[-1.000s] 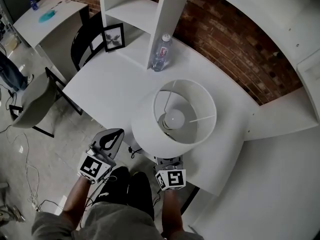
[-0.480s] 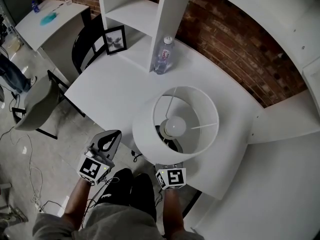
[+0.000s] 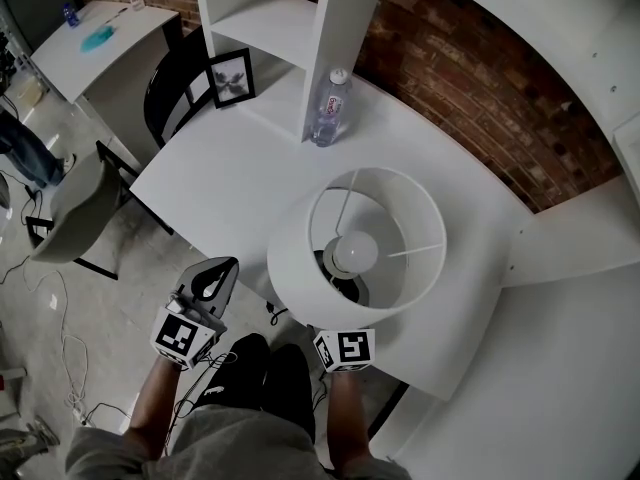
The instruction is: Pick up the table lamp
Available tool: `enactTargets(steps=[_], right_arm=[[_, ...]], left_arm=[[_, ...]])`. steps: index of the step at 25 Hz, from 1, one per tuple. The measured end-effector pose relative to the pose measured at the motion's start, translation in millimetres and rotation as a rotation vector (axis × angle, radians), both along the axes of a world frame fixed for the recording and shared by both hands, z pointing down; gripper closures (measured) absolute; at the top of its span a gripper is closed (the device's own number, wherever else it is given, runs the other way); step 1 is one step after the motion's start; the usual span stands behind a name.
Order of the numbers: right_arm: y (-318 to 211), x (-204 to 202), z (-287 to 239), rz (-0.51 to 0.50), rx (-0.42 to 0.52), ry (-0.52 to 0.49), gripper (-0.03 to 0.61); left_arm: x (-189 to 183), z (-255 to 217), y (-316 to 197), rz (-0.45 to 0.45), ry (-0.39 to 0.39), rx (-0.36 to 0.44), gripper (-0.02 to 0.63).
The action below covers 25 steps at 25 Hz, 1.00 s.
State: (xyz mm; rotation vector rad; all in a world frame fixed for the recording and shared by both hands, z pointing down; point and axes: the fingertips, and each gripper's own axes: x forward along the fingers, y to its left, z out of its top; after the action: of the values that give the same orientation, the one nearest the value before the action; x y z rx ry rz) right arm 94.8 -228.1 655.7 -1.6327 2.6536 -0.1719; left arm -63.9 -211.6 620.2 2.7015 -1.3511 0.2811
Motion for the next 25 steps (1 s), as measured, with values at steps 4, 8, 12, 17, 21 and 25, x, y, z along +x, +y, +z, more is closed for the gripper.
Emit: enactTargets(steps=[4, 8, 12, 17, 21, 25], right_arm=[[-2, 0, 3, 0.006, 0.006, -0.007, 0.357], [-5, 1, 5, 0.009, 0.014, -0.012, 0.357], [-8, 3, 0, 0.022, 0.042, -0.013, 0.359], [-6, -1, -3, 0.028, 0.069, 0.043, 0.407], [-6, -1, -4, 0.026, 0.075, 0.062, 0.411], [-3, -1, -2, 0.021, 0.045, 0.067, 0.411]], left_arm=[[-7, 5, 3, -0.011, -0.008, 0.011, 0.611], [-7, 3, 6, -0.011, -0.002, 0.013, 0.611], [-11, 4, 5, -0.026, 0.007, 0.014, 0.611], [-8, 6, 6, -0.016, 0.008, 0.023, 0.611], [-6, 6, 9, -0.007, 0.013, 0.04, 0.611], [-6, 5, 12, 0.003, 0.012, 0.041, 0.611]])
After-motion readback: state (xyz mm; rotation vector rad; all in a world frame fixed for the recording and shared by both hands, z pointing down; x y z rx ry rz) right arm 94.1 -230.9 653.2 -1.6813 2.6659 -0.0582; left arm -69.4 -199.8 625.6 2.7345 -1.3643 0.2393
